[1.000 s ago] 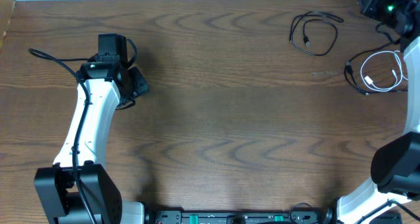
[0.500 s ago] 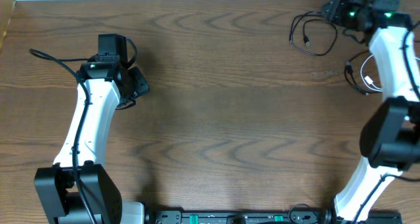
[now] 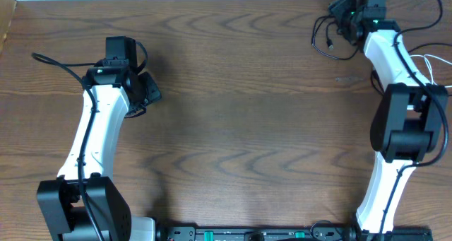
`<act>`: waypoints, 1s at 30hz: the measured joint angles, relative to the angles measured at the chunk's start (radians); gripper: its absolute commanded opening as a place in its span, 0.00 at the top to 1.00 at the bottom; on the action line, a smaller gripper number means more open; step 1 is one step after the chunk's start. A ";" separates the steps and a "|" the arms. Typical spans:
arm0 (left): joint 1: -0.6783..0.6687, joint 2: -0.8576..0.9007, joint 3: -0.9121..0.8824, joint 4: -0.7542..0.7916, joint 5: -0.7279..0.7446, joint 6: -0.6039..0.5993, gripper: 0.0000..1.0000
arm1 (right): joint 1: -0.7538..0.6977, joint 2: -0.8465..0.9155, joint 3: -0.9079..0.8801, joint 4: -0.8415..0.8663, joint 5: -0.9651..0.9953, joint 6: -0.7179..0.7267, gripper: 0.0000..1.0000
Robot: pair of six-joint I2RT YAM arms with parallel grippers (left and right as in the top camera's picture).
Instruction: Untangle cables
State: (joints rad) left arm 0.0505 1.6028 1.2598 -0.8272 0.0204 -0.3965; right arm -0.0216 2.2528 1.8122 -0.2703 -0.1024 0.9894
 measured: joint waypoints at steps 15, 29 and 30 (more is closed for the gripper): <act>0.000 0.000 0.000 0.000 0.000 0.000 0.49 | 0.006 0.155 -0.002 0.259 -0.037 0.205 0.99; 0.000 0.000 0.000 0.000 0.000 0.000 0.49 | -0.021 -0.012 -0.005 -0.012 -0.214 -0.288 0.99; 0.000 0.000 0.000 0.000 0.000 0.000 0.49 | -0.026 -0.061 -0.006 -0.045 -0.218 -0.342 0.99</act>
State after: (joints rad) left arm 0.0505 1.6028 1.2598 -0.8272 0.0204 -0.3965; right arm -0.0479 2.1914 1.8065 -0.3157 -0.3202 0.6472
